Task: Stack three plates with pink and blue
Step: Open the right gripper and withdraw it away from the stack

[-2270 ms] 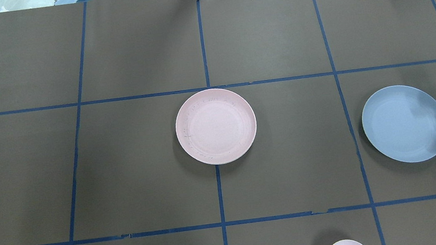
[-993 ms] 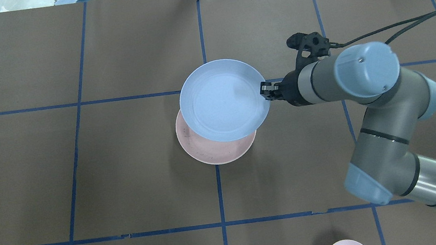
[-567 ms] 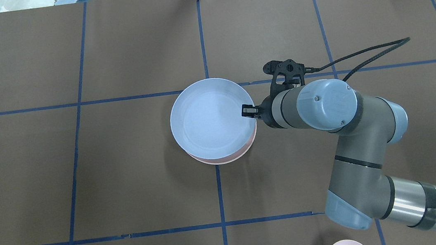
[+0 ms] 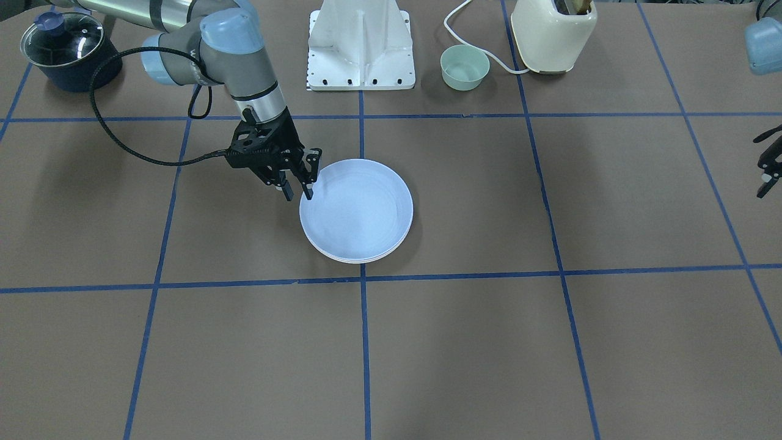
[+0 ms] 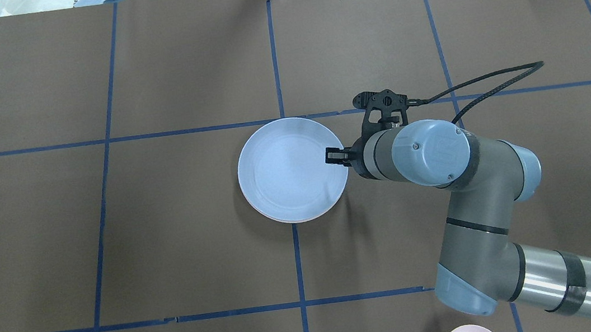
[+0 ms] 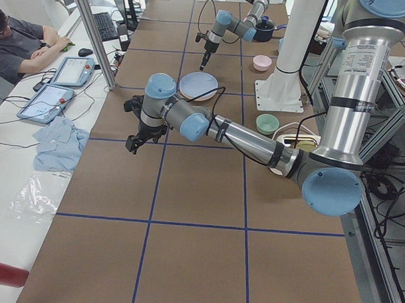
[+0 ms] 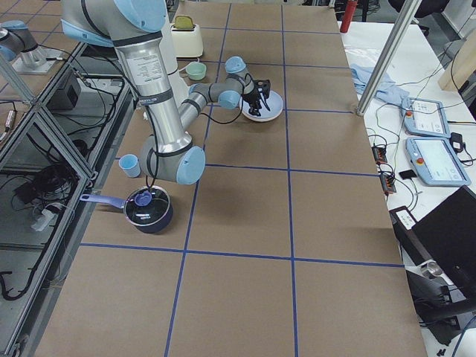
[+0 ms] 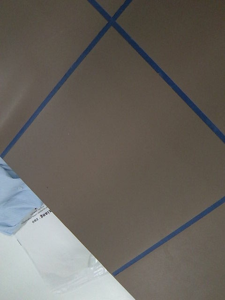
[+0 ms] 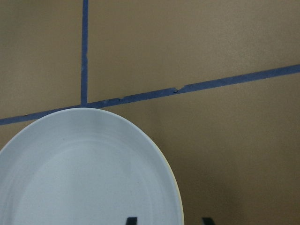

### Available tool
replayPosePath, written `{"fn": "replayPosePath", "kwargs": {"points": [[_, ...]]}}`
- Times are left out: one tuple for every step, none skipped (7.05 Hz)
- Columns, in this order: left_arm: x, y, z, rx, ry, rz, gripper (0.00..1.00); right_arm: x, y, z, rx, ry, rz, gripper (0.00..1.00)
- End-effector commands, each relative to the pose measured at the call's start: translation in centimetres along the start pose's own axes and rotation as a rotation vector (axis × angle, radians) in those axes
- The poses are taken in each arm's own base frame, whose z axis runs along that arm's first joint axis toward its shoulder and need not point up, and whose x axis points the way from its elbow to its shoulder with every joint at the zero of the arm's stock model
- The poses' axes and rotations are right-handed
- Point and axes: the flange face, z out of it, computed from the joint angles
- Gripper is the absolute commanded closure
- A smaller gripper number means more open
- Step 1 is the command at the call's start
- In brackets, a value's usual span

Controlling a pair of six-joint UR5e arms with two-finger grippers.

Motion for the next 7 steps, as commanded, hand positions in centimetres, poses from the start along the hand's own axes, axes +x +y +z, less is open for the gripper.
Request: {"fn": "replayPosePath", "kwargs": {"points": [[-0.2, 0.3, 0.4, -0.009, 0.002, -0.007, 0.0, 0.3, -1.8, -2.5, -0.005, 0.064, -0.025, 0.0], [-0.4, 1.6, 0.8, -0.025, 0.004, -0.021, 0.0, 1.3, -4.9, -4.5, -0.044, 0.098, -0.063, 0.0], [-1.1, 3.4, 0.8, -0.04, -0.002, -0.05, 0.0, 3.2, -8.7, -5.8, -0.086, 0.1, -0.102, 0.0], [-2.1, 5.3, 2.0, -0.074, 0.001, -0.081, 0.0, 5.7, -12.9, -7.5, -0.114, 0.102, -0.145, 0.0], [-3.6, 7.4, 3.4, -0.117, 0.001, -0.115, 0.0, 8.7, -17.1, -9.7, -0.158, 0.126, -0.188, 0.0], [-6.7, 11.3, 1.3, -0.116, -0.046, -0.199, 0.0, 12.2, -21.1, -11.9, -0.181, 0.159, -0.254, 0.0], [-8.2, 14.0, 1.4, -0.145, -0.05, -0.26, 0.0, 16.6, -24.8, -14.3, -0.22, 0.194, -0.317, 0.0]]}}
